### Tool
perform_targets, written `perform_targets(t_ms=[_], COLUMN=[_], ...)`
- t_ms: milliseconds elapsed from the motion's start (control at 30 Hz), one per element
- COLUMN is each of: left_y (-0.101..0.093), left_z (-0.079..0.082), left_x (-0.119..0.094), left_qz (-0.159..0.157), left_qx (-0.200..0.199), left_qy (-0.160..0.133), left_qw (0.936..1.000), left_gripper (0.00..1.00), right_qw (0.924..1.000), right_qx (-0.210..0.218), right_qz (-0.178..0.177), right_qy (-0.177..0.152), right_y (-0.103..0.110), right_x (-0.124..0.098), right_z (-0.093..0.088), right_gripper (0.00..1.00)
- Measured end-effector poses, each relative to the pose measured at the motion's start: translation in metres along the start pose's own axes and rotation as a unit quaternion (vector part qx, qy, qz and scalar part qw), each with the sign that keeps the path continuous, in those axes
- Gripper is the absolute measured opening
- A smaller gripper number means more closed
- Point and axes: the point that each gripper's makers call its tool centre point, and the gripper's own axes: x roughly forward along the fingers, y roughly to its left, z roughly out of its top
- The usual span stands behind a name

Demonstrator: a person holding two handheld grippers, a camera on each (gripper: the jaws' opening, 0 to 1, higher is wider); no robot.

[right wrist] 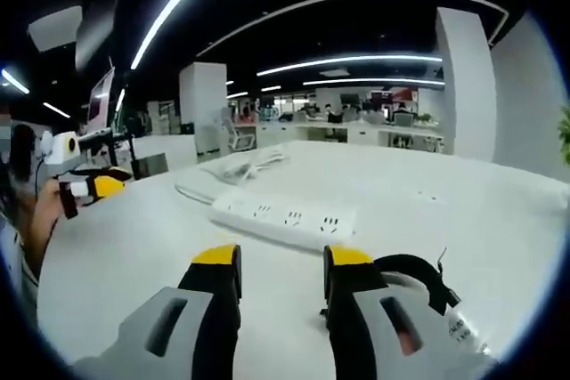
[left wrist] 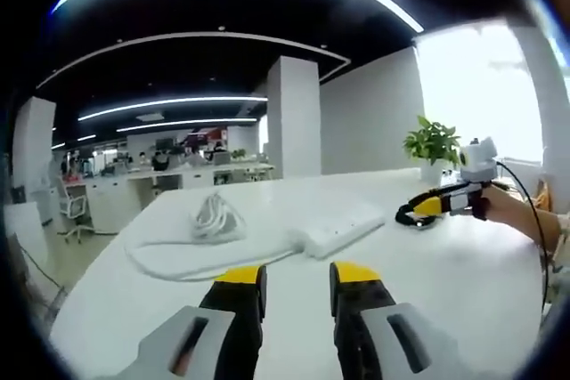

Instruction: Straighten the power strip on the desk, plug the charger into it

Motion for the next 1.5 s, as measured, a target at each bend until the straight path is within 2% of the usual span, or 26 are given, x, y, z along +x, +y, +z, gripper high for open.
perform_targets(t_ms=[267,400,500,600,900,1267,1500], left_y=[0.002,0.004,0.006,0.008,0.013,0.019,0.018], left_z=[0.007,0.009,0.012,0.016,0.02,0.017,0.018], left_x=[0.012,0.014,0.017,0.023,0.037,0.052,0.06], left_qz=[-0.011,-0.006,-0.004,0.0,0.002,0.01,0.008], left_qx=[-0.016,-0.005,-0.002,-0.007,-0.008,-0.014,-0.012], left_qy=[0.005,0.01,0.009,-0.005,-0.007,0.0,0.002], left_qw=[0.9998,0.9999,1.0,1.0,0.9999,0.9999,0.9999], left_gripper=[0.28,0.28,0.28,0.28,0.28,0.28,0.28], right_qw=[0.9999,0.9998,0.9998,0.9997,0.9993,0.9987,0.9976], right_qx=[-0.007,-0.012,-0.012,-0.006,-0.015,-0.017,-0.045], right_qz=[0.007,0.012,0.013,0.02,0.03,0.046,0.051], right_qy=[0.006,0.009,0.006,0.009,0.014,0.013,0.015], right_y=[-0.002,0.0,-0.001,-0.001,-0.001,-0.001,0.0], right_x=[0.004,0.005,0.007,0.01,0.016,0.028,0.033], right_z=[-0.001,-0.001,0.0,-0.001,0.001,0.006,0.009], right_gripper=[0.37,0.37,0.37,0.36,0.35,0.34,0.34])
